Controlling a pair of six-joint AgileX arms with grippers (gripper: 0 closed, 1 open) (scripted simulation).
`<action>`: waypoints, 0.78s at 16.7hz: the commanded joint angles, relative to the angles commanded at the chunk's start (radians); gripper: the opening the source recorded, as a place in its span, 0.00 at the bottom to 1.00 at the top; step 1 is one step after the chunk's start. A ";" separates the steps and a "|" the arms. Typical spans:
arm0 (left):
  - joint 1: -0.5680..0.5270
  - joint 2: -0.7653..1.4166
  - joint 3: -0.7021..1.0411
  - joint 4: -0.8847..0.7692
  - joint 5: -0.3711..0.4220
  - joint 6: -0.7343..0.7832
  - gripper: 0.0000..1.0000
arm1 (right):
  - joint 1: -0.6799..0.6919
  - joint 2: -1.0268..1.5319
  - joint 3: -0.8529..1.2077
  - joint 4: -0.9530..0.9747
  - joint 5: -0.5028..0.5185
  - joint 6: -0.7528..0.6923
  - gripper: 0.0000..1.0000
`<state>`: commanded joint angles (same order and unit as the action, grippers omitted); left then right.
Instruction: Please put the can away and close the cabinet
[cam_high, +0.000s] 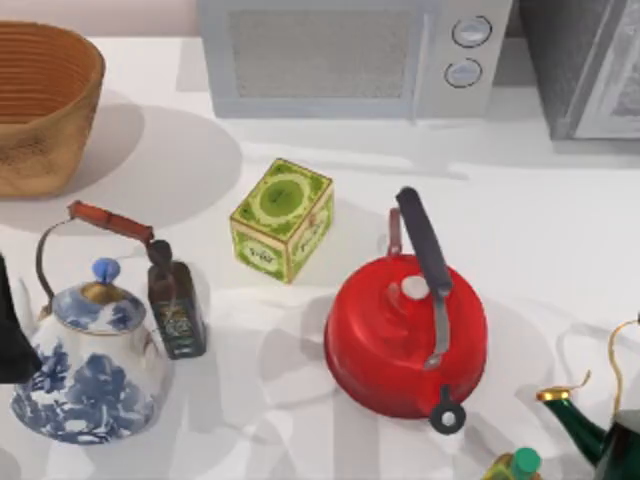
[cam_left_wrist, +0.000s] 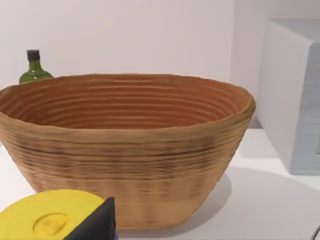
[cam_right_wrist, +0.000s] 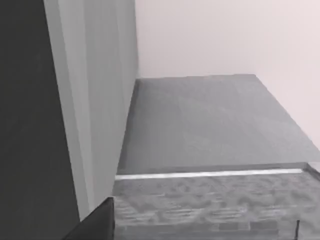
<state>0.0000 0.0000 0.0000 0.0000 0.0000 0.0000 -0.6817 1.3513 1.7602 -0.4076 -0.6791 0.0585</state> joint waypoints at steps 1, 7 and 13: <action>0.000 0.000 0.000 0.000 0.000 0.000 1.00 | 0.079 -0.001 0.000 -0.003 0.077 0.004 1.00; 0.000 0.000 0.000 0.000 0.000 0.000 1.00 | 0.596 -0.019 -0.006 -0.021 0.587 0.002 1.00; 0.000 0.000 0.000 0.000 0.000 0.000 1.00 | 1.012 -0.046 -0.024 -0.032 1.006 -0.025 1.00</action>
<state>0.0000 0.0000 0.0000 0.0000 0.0000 0.0000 0.3298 1.3050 1.7359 -0.4394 0.3267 0.0340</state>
